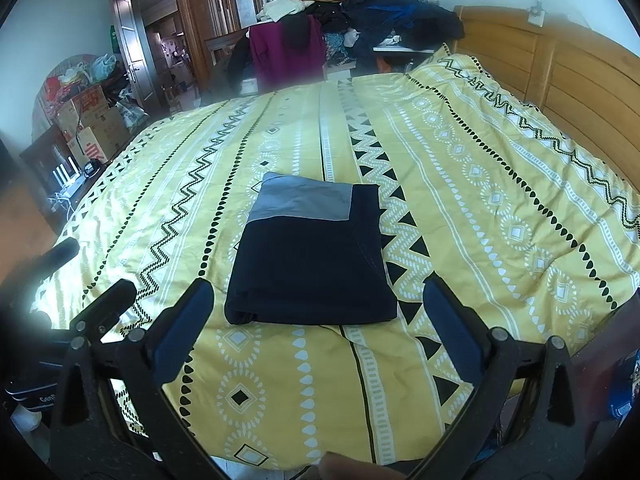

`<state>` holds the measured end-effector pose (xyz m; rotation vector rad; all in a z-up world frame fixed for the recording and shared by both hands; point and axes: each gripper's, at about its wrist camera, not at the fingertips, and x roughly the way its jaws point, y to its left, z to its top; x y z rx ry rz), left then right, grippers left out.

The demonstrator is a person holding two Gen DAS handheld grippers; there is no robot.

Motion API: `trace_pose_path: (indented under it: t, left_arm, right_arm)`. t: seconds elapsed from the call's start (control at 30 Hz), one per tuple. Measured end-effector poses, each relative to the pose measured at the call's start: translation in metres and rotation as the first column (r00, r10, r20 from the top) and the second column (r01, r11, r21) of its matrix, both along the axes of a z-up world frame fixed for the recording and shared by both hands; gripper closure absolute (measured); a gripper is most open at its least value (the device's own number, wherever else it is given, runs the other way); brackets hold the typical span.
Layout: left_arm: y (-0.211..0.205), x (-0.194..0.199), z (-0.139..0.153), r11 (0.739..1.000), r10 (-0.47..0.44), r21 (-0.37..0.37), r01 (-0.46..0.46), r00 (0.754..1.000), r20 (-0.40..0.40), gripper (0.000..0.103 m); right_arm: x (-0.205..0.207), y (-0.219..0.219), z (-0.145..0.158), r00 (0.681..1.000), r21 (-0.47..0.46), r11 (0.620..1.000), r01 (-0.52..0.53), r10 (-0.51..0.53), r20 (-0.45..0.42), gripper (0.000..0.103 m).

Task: Fold small clothes

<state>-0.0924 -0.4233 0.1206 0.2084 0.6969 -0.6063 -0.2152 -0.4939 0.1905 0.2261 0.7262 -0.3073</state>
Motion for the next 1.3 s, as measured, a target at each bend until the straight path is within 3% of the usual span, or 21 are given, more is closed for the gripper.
trace_pose_path:
  t: [1.3]
  left_arm:
    - [-0.001,-0.002,0.002,1.000,-0.008,0.010,0.008,1.000,-0.005,0.000]
  right_arm:
    - [-0.007,-0.002,-0.011,1.000,0.020,1.000,0.009,-0.009,-0.023,0.000]
